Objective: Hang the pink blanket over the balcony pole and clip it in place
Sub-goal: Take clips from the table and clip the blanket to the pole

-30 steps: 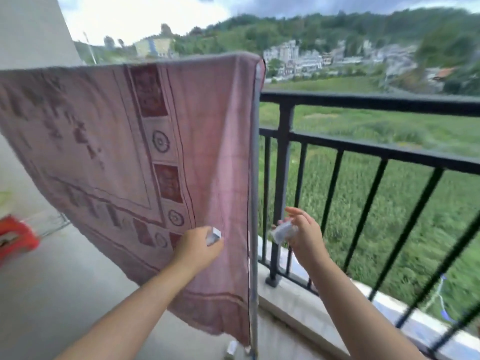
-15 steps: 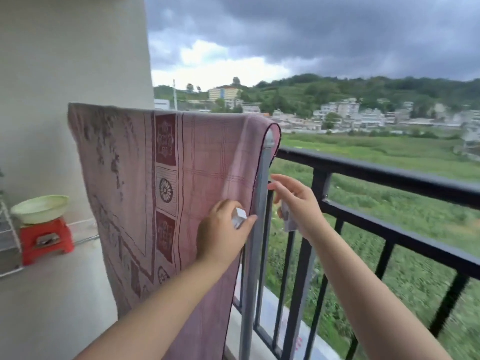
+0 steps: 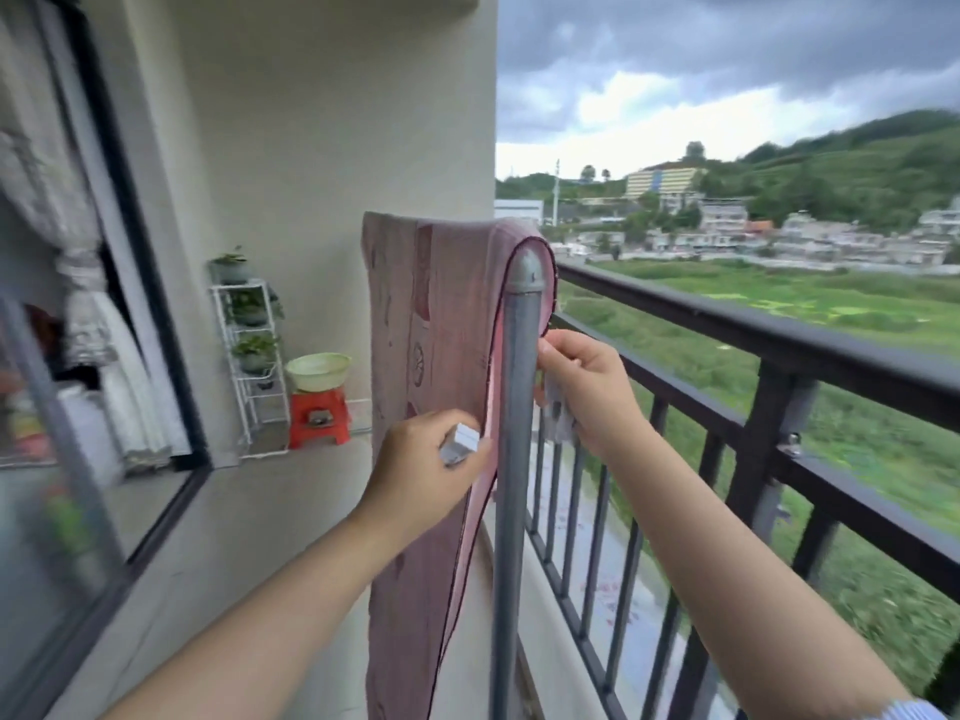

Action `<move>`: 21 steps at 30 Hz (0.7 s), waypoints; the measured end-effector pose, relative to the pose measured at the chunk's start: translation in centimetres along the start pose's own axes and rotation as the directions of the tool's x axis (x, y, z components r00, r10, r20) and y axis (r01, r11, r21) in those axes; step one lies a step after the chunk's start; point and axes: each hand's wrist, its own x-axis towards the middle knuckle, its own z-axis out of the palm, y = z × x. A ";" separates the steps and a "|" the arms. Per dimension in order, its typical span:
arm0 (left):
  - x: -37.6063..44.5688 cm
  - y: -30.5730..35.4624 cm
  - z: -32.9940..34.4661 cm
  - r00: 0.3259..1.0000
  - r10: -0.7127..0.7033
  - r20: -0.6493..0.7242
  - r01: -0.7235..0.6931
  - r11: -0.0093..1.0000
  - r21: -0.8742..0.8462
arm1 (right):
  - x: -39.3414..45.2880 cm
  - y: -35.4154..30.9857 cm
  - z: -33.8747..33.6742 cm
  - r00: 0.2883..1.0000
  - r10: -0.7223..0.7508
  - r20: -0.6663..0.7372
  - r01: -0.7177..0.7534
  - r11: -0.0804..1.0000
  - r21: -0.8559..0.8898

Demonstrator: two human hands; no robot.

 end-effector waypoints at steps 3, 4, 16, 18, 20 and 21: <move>0.0 0.4 0.0 1.000 -0.009 0.017 0.008 1.000 0.023 | -0.1 0.0 0.0 0.988 -0.052 -0.143 0.026 0.984 -0.179; 0.0 0.6 0.0 0.999 -0.020 0.032 0.019 0.999 0.033 | -0.2 0.0 -0.3 0.983 -0.052 -0.174 0.020 0.983 -0.182; 1.7 3.7 1.4 0.953 -0.125 0.277 0.133 0.991 -0.011 | -2.3 -4.7 -6.4 0.993 -0.066 0.093 0.083 0.979 -0.188; 1.6 3.7 1.9 0.966 -0.133 0.221 0.139 0.990 -0.013 | -2.7 -4.7 -5.4 0.984 -0.039 0.176 0.069 0.983 -0.168; 1.3 3.3 2.0 0.971 -0.157 0.182 0.165 0.986 -0.029 | -2.8 -4.0 -4.3 0.980 -0.021 0.200 0.040 0.995 -0.094; 1.2 3.0 1.9 0.969 -0.177 0.174 0.185 0.982 -0.033 | -2.8 -3.5 -3.8 0.982 -0.010 0.189 0.020 0.999 -0.046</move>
